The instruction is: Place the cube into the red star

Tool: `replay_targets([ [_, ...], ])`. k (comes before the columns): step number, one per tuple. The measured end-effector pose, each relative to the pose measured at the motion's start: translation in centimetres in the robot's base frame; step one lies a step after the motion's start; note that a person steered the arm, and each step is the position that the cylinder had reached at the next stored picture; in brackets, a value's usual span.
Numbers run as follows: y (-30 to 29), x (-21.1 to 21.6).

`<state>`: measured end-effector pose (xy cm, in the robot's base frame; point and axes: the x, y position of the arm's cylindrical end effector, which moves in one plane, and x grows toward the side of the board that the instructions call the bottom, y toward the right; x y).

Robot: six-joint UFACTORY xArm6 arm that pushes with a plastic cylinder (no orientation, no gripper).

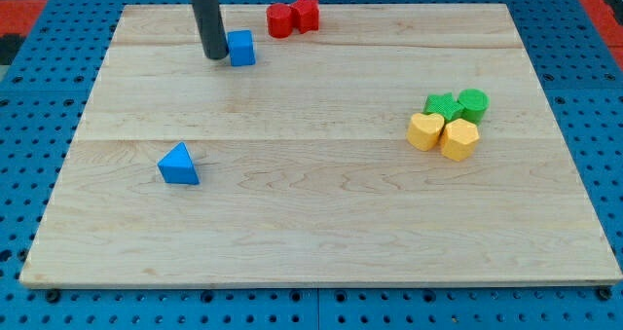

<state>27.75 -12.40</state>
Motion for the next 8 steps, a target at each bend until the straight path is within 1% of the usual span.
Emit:
replay_targets([
  [1, 2.6, -1.1],
  [2, 4.8, -0.7],
  [4, 7.2, 2.3],
  [5, 10.0, 3.2],
  [6, 11.5, 3.0],
  [7, 11.5, 0.2],
  [8, 12.1, 3.0],
])
